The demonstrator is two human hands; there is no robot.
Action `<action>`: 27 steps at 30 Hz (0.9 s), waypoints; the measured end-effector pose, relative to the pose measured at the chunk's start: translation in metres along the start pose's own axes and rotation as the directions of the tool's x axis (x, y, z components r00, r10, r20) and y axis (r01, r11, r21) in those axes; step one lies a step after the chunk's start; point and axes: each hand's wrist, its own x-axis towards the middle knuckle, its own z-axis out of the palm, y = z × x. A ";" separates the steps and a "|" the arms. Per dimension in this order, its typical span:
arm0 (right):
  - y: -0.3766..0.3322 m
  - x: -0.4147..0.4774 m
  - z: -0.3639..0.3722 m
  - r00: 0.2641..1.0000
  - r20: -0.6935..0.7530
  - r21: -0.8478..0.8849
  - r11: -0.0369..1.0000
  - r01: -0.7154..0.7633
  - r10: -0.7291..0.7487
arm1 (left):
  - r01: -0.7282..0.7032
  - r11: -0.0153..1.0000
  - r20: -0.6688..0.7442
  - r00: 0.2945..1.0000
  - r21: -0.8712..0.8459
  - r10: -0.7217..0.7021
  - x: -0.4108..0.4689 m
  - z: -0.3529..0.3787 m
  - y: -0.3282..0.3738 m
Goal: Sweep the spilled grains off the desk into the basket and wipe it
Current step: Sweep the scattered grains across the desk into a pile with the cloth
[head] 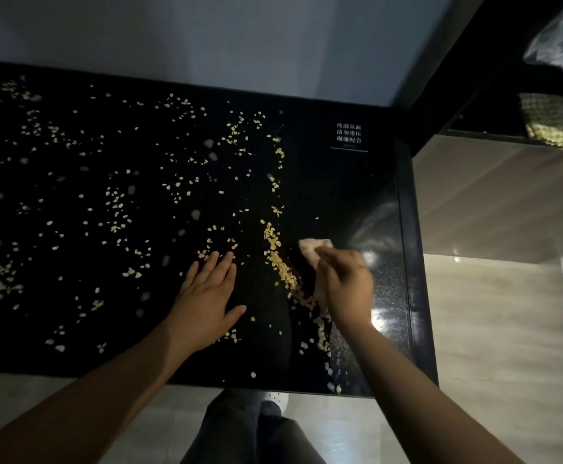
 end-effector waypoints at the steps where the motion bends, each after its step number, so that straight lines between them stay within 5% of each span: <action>1: 0.004 -0.003 -0.013 0.999 -0.041 -0.002 1.000 -0.019 0.019 | 0.003 1.000 0.000 1.000 0.004 -0.003 0.000 0.001 0.001; 8: 0.047 -0.047 -0.033 0.969 -0.160 -0.154 0.966 -0.210 0.186 | 0.005 0.999 0.000 1.000 0.037 -0.005 0.000 -0.001 0.005; 16: 0.013 -0.063 0.015 0.999 0.040 0.002 1.000 0.003 -0.003 | -0.014 0.997 0.017 1.000 0.071 0.013 0.001 -0.002 0.001; 22: 0.023 -0.098 -0.036 0.953 -0.279 0.007 0.993 -0.117 0.114 | -0.033 0.995 0.025 0.999 0.091 0.031 0.003 0.002 -0.004; 27: 0.053 -0.137 -0.024 0.883 -0.397 -0.070 0.951 -0.300 0.249 | -0.064 0.990 0.052 0.997 0.122 0.058 0.004 -0.002 -0.008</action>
